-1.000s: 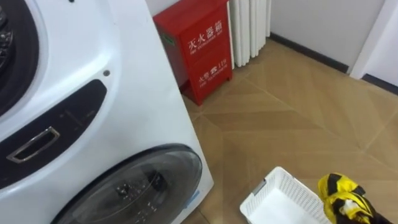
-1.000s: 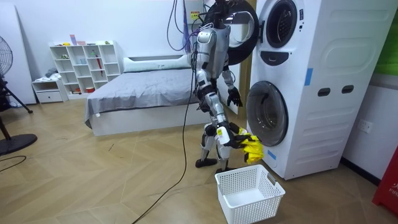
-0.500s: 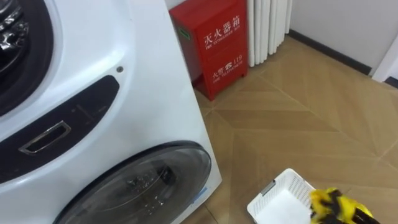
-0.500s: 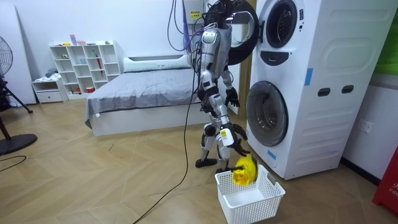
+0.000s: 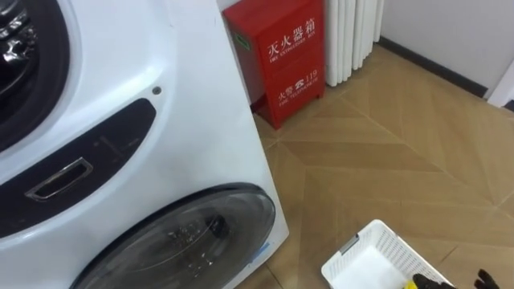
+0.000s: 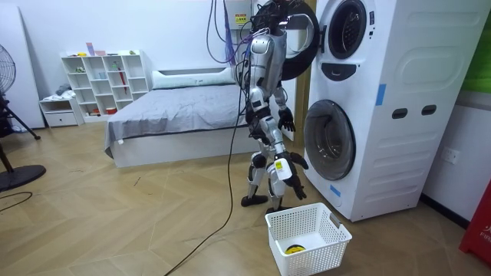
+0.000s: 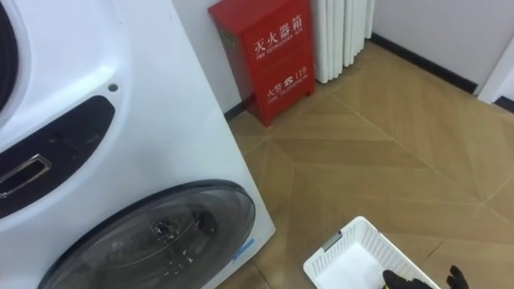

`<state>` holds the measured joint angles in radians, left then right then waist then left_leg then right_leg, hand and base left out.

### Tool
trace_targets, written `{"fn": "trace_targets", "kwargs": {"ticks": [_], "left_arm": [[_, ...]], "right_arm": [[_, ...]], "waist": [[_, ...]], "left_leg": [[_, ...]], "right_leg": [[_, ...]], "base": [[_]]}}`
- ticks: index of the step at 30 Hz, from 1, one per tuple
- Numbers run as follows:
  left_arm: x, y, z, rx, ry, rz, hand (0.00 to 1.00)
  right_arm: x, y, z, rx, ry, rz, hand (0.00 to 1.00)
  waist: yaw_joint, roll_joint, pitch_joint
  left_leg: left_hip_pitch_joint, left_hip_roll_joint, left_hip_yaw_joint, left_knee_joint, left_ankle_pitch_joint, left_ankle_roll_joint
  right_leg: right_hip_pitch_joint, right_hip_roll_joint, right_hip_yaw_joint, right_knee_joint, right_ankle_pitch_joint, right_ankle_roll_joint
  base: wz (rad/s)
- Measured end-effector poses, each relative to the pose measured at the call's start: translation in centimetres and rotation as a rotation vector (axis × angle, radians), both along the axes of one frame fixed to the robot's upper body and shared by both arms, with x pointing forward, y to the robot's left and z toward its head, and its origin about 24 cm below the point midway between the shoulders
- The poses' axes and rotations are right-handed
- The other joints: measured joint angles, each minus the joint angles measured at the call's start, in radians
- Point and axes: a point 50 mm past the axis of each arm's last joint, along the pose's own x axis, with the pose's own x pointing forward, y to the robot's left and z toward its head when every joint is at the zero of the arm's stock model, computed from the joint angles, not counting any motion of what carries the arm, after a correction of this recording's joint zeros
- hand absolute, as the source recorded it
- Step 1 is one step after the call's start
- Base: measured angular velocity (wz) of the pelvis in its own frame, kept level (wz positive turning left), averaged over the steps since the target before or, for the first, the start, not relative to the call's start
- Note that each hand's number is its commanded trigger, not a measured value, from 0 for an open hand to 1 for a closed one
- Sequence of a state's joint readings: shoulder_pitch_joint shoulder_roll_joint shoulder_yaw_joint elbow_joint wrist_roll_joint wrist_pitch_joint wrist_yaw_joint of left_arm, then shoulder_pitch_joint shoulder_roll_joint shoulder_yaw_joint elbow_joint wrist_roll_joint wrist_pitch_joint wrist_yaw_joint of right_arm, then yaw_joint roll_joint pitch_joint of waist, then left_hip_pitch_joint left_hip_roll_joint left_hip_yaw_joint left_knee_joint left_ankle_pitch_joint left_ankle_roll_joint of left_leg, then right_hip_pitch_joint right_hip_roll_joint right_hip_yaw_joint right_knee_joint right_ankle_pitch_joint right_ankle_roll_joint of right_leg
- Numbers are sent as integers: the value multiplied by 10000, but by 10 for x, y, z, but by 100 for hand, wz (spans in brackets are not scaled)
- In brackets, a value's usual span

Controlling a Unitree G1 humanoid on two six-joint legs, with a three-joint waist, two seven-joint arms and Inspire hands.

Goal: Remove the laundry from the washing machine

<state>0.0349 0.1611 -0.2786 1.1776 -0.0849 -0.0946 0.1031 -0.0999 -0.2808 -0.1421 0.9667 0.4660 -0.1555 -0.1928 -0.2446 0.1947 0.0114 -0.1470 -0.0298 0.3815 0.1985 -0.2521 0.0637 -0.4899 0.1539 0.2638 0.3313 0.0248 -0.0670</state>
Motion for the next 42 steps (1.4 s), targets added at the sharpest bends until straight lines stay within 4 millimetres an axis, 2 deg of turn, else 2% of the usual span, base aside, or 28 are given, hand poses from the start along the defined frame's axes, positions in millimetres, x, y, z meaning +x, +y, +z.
{"fn": "trace_targets", "kwargs": {"ticks": [10, 15, 16, 19, 22, 25, 27, 28, 30, 31, 32, 34, 35, 37, 38, 40, 42], "left_arm": [[-4, 1, -1, 44, 171, 45, 0], [-11, 1, -2, 27, 281, 79, 0], [-13, 1, -3, 26, 324, 92, 0], [-17, 1, -3, 20, 321, 91, 0], [-18, 2, -1, -68, 9, 321, 0], [-23, 3, -2, -88, 66, 487, 0], [-23, -2, -2, -240, 32, 799, 0], [-24, -3, -3, -292, 45, 871, 0], [-29, -5, -4, -348, 150, 999, 0], [-29, -5, -4, -341, 127, 1032, 0], [-27, -3, -3, -335, 39, 1247, 0], [-28, 2, -3, -287, -23, 1658, 0], [-29, 4, -2, -244, -19, 1819, 0], [-34, 6, -3, -189, 46, 2042, 0], [-38, 8, -3, -154, 110, 2199, 0], [-43, 13, -3, -55, 179, 2527, 0], [-52, 22, -2, 120, 307, 3200, 0]], "right_arm": [[-1, 1, -1, -129, 171, 348, 0], [-15, 4, -10, 131, 489, 567, 0], [-16, 5, -11, 179, 536, 628, 0], [-23, 9, -16, 426, 673, 754, 0], [-38, 15, -25, 838, 991, 782, 0], [-56, 29, -41, 1654, 1494, 491, 0], [-62, 40, -48, 2149, 1703, 339, 0], [-63, 42, -50, 2213, 1757, 336, 0], [-74, 49, -58, 2543, 2275, 283, 0], [-78, 50, -60, 2655, 2441, 212, 0], [-84, 52, -63, 2864, 2714, 39, 0], [-88, 54, -65, 3095, 2795, -100, 0], [-89, 55, -66, 3120, 2861, -83, 0], [-94, 55, -67, 3188, 2996, -95, 0], [-99, 55, -68, 3246, 3120, -133, 0], [-106, 55, -70, 3337, 3366, -99, 0], [-114, 57, -73, 3402, 3731, 123, 0]], "waist": [[-1, 30, -29], [46, -78, -47], [52, -124, -23], [126, -215, -25], [380, -378, -57], [609, -662, -107], [631, -860, -94], [690, -897, -84], [1089, -1113, -75], [1127, -1163, -76], [1180, -1347, -52], [1356, -1480, -63], [1437, -1535, -85], [1508, -1604, -69], [1648, -1609, -91], [1872, -1615, -86], [1983, -1622, -71]], "left_leg": [[59, 2, -72, 7, 2, -20], [286, 3, -508, 26, -36, -75], [349, 9, -580, 23, -38, -73], [601, 99, -901, -18, -27, -90], [994, 172, -1210, -35, -22, -243], [1469, 220, -1617, -214, -2, -317], [1677, 230, -1964, -308, 22, -353], [1725, 243, -1994, -325, 23, -355], [1919, 348, -2073, -336, 27, -375], [1980, 369, -2203, -341, 28, -379], [2084, 397, -2379, -369, 31, -388], [2153, 403, -2578, -385, 29, -389], [2166, 414, -2677, -386, 23, -392], [2251, 439, -2875, -400, 16, -386], [2325, 461, -2983, -408, -15, -386], [2511, 494, -3046, -453, -40, -379], [2705, 514, -3292, -461, -50, -376]], "right_leg": [[0, -121, -303, 175, -123, -15], [274, -161, -512, 276, -360, -46], [349, -161, -549, 262, -391, -70], [739, -212, -893, 68, -411, -93], [1273, -256, -1318, -114, -470, -213], [1831, -295, -1698, -252, -648, -285], [2097, -339, -1885, -332, -750, -328], [2167, -339, -1923, -385, -756, -342], [2501, -383, -2263, -579, -761, -379], [2636, -394, -2368, -657, -760, -383], [2831, -394, -2455, -783, -765, -404], [2975, -395, -2523, -893, -792, -434], [3070, -410, -2637, -957, -772, -438], [3300, -436, -2821, -1166, -754, -435], [3449, -438, -2932, -1274, -759, -433], [3648, -433, -3032, -1356, -766, -431], [3937, -461, -3229, -1488, -836, -416]], "base": [[6], [19], [16], [27], [28], [40], [43], [22], [20], [42], [47], [32], [17], [29], [29], [15], [24]]}}
